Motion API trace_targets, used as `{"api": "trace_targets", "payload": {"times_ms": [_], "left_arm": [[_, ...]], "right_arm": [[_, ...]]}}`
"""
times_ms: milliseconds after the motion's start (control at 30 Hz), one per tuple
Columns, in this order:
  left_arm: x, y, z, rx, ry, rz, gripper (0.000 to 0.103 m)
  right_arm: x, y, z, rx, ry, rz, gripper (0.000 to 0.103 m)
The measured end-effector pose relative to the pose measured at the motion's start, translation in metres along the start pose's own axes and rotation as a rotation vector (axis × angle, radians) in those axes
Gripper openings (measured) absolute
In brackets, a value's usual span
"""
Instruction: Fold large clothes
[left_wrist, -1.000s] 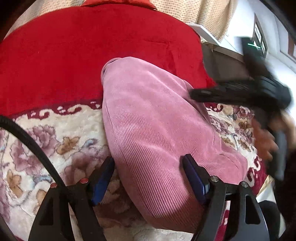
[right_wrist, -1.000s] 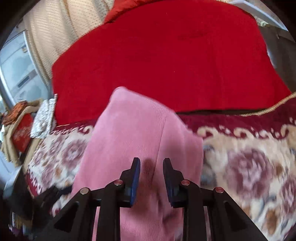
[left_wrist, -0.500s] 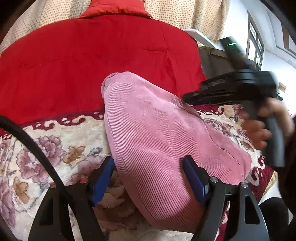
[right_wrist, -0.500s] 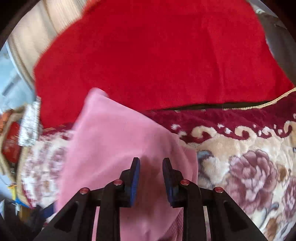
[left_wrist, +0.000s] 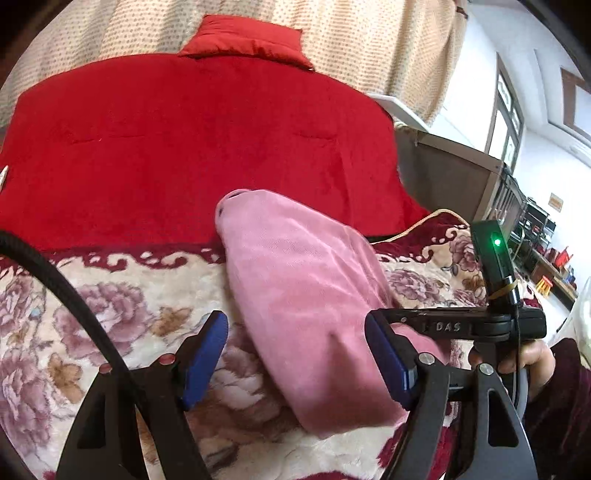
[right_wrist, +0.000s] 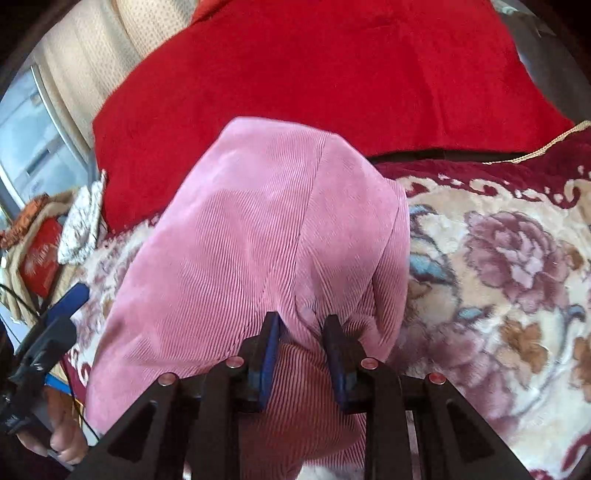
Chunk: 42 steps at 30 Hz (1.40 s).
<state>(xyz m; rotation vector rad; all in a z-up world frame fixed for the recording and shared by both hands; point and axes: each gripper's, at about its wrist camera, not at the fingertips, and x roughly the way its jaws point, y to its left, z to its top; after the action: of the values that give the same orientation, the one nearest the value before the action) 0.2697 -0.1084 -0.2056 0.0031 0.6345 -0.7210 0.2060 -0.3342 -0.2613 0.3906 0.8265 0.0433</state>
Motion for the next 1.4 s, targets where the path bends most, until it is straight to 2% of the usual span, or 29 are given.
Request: {"api": "trace_targets", "payload": {"times_ms": [100,200,300,400,567,700,833,967,1033,1233,1400], "left_arm": [[0.026,0.005,-0.011,-0.004,0.118,0.03,0.078],[0.033,0.0,-0.015,0.004,0.096,0.04,0.078],[0.032,-0.004,-0.012,0.038,0.101,0.056,0.078],[0.034,0.0,-0.013,0.02,0.112,0.046,0.078],[0.033,0.001,-0.013,0.024,0.115,0.052,0.078],[0.035,0.0,-0.016,0.015,0.135,0.03,0.078],[0.036,0.003,-0.015,0.002,0.136,0.027,0.078],[0.037,0.002,-0.015,0.007,0.132,0.028,0.079],[0.038,0.0,-0.016,0.025,0.124,0.05,0.083],[0.04,0.004,-0.016,-0.019,0.143,0.031,0.084],[0.036,0.005,-0.016,-0.01,0.137,0.046,0.083]], "right_arm": [[0.002,-0.005,-0.001,0.036,-0.001,0.018,0.029],[0.002,-0.001,-0.001,0.014,0.003,0.0,0.029],[-0.007,0.01,0.001,-0.014,0.009,-0.057,0.029],[-0.028,0.025,0.003,-0.08,-0.035,-0.1,0.029],[-0.061,0.043,-0.01,-0.133,-0.108,-0.082,0.029],[-0.022,0.033,-0.025,-0.118,0.008,-0.117,0.029],[-0.02,0.023,-0.018,-0.054,0.004,-0.086,0.029],[-0.018,0.025,-0.012,-0.064,0.024,-0.096,0.03],[-0.016,0.024,-0.01,-0.051,0.028,-0.098,0.03],[-0.012,0.022,-0.015,-0.051,0.009,-0.097,0.03],[-0.02,0.03,-0.009,-0.063,0.021,-0.125,0.031]]}}
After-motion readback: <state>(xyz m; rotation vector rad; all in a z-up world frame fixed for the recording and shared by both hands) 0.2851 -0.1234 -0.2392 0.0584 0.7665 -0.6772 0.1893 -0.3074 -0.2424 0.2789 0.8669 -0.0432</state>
